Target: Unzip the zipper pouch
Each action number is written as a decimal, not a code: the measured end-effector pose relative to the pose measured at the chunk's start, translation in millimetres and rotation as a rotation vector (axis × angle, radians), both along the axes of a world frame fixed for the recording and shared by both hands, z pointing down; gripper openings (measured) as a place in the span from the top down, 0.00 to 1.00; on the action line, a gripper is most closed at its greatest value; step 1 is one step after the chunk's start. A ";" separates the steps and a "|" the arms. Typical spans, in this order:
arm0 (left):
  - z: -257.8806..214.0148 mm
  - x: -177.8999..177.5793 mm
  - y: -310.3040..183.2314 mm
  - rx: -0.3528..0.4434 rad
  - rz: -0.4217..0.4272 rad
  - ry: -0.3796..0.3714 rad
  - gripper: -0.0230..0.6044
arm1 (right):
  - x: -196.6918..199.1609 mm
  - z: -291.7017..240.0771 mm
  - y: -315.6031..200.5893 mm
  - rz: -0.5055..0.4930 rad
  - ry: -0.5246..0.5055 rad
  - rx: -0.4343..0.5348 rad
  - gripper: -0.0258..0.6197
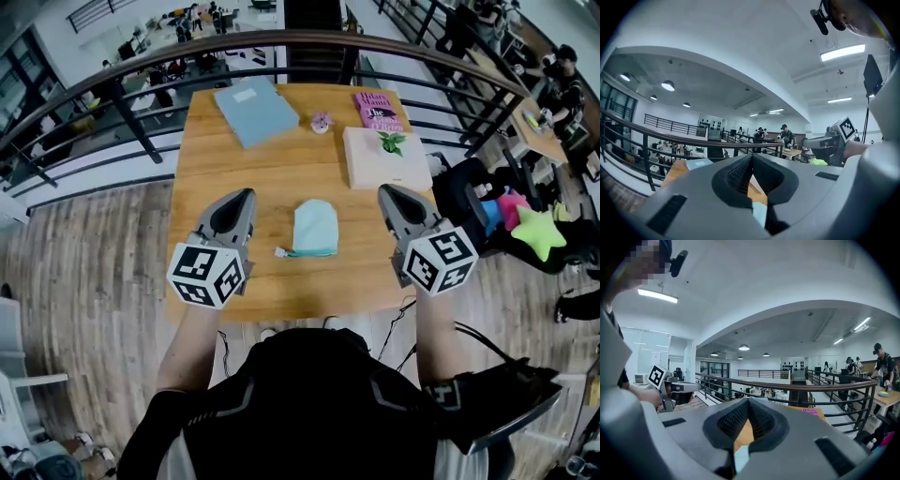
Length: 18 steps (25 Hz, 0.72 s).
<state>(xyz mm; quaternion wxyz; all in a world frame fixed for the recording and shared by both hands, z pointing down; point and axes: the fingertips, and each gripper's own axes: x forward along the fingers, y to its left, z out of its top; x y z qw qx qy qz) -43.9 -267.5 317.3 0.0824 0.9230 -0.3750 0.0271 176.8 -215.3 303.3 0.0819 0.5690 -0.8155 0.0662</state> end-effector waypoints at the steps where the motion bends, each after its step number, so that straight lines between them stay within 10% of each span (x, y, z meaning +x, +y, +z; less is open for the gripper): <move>1: -3.6 0.8 1.7 0.005 -0.013 -0.002 0.92 | 1.7 -1.8 -0.6 -0.005 0.008 0.003 0.95; 18: -25.6 2.2 15.1 0.069 -0.195 -0.061 0.92 | 10.8 -4.9 -12.7 -0.101 0.026 0.012 0.95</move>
